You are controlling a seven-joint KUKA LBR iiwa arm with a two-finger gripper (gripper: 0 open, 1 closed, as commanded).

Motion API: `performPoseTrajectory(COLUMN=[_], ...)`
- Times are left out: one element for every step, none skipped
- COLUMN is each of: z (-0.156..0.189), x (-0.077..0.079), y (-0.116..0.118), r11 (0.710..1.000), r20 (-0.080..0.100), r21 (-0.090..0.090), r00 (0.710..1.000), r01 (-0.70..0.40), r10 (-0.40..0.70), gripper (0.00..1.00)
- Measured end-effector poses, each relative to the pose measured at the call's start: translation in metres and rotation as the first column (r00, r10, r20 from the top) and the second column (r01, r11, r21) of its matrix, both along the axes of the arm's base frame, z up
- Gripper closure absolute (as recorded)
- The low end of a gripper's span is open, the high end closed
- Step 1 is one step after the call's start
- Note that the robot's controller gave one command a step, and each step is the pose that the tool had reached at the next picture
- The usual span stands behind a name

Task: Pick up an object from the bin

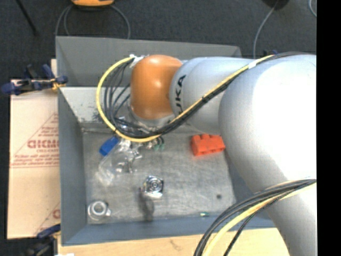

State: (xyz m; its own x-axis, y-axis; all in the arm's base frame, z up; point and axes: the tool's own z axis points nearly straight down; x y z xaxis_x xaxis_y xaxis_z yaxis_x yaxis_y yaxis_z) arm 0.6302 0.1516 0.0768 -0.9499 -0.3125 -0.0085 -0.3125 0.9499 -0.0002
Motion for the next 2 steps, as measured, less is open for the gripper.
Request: performPoseTrajectory(z=[0.014, 0.014], x=[0.019, 0.024], y=[0.024, 0.061], r11=[0.996, 0.958], r20=[-0.003, -0.002], r21=[0.001, -0.003], r00=[0.996, 0.958], r01=[0.085, -0.286], r10=[-0.085, 0.286], gripper=[0.0, 0.0])
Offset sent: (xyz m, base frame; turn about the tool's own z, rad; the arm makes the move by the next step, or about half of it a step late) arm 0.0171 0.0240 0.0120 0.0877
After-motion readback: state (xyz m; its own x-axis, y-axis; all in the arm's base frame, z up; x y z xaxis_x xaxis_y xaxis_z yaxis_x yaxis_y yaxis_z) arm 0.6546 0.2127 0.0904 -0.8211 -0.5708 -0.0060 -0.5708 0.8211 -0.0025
